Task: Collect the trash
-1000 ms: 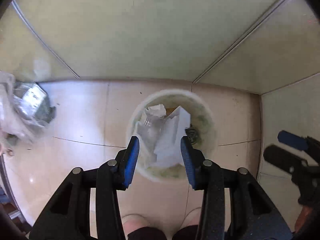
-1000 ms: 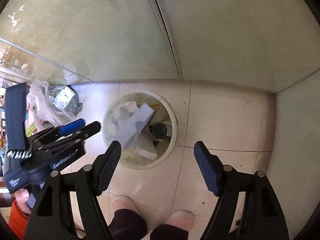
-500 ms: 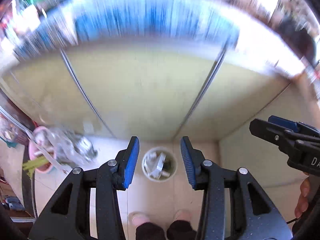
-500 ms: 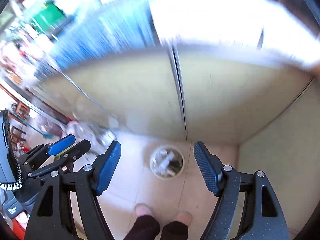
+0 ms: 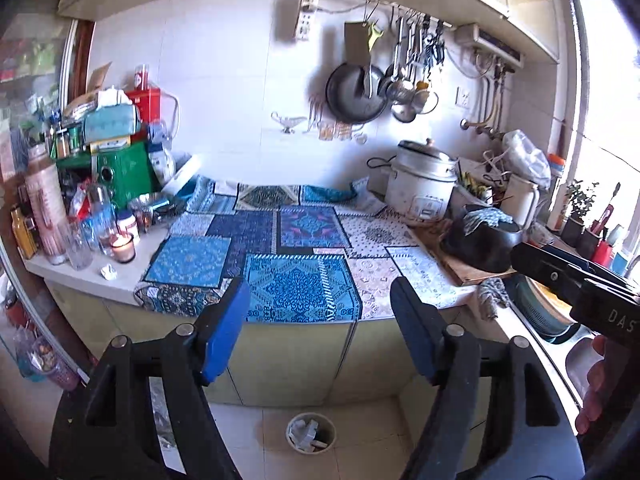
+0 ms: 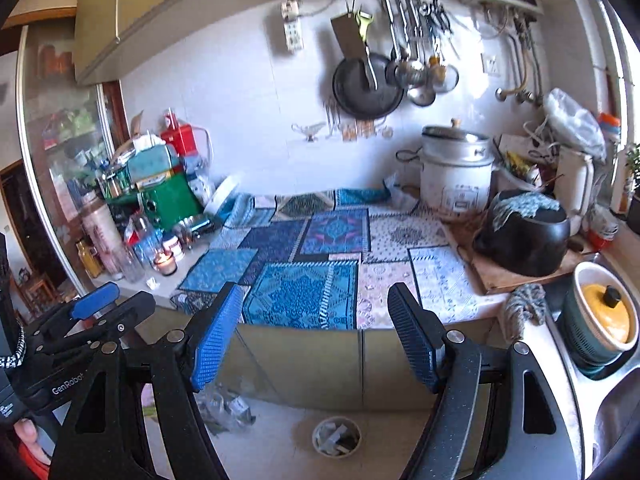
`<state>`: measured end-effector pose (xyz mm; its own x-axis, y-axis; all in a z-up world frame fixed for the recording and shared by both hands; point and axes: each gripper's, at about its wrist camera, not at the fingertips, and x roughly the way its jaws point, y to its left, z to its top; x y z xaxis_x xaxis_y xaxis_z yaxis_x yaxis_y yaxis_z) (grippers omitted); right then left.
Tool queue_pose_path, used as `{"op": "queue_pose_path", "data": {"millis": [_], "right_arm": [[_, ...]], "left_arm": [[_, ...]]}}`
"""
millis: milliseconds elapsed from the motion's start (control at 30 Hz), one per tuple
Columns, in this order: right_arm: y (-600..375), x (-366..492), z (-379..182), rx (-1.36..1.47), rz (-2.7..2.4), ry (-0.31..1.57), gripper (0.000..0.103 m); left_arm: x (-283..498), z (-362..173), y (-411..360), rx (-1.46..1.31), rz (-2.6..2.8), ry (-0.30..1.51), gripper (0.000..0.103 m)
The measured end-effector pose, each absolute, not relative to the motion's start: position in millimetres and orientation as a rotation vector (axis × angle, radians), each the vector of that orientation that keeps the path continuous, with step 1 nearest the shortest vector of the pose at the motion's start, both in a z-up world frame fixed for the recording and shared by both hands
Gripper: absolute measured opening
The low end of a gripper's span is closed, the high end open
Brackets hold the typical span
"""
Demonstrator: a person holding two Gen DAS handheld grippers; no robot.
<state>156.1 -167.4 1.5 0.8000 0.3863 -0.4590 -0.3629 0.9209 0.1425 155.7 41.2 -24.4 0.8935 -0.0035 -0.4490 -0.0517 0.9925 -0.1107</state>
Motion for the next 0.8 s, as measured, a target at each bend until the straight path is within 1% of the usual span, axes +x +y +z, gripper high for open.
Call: {"op": "queue_pose_path", "data": {"millis": [33,67,167,200,300,333,400,433,500,800], "right_arm": [[-164.4,148.2,6.0,0.048,0.385,0.482,0.072],[-161.4,137.6,10.4,0.051,0.370,0.465,0.073],[-156.8,110.0,17.8,0.065,0.344,0.438,0.074],[-156.8,104.7,19.5,0.067,0.334,0.431,0.078],[-151.6,82.4,23.3,0.060,0.301,0.410,0.089],[-150.0,78.0,23.3,0.054,0.291,0.405,0.091],[-148.5,67.7,25.0,0.038,0.273,0.397,0.100],[-147.8,63.1,25.8,0.030,0.261,0.389,0.102],[-149.1,52.6,28.1,0.022,0.249,0.373,0.103],[-148.4,43.5,25.2,0.016,0.280,0.414,0.103]], "left_arm": [[141.5,-16.8,41.7,-0.112,0.021,0.448,0.087],[129.9,-11.1,43.0,-0.107,0.021,0.431,0.094],[91.9,6.7,47.4,-0.091,0.019,0.388,0.101],[82.6,10.1,49.0,-0.086,0.015,0.389,0.103],[60.4,12.4,52.2,-0.071,0.010,0.405,0.103],[53.6,11.4,52.6,-0.070,0.007,0.408,0.103],[45.1,10.6,53.5,-0.072,0.007,0.416,0.103],[41.8,9.2,54.0,-0.073,0.009,0.417,0.103],[35.1,8.4,54.0,-0.076,0.015,0.418,0.103],[20.1,10.0,51.0,-0.083,0.046,0.415,0.103]]}}
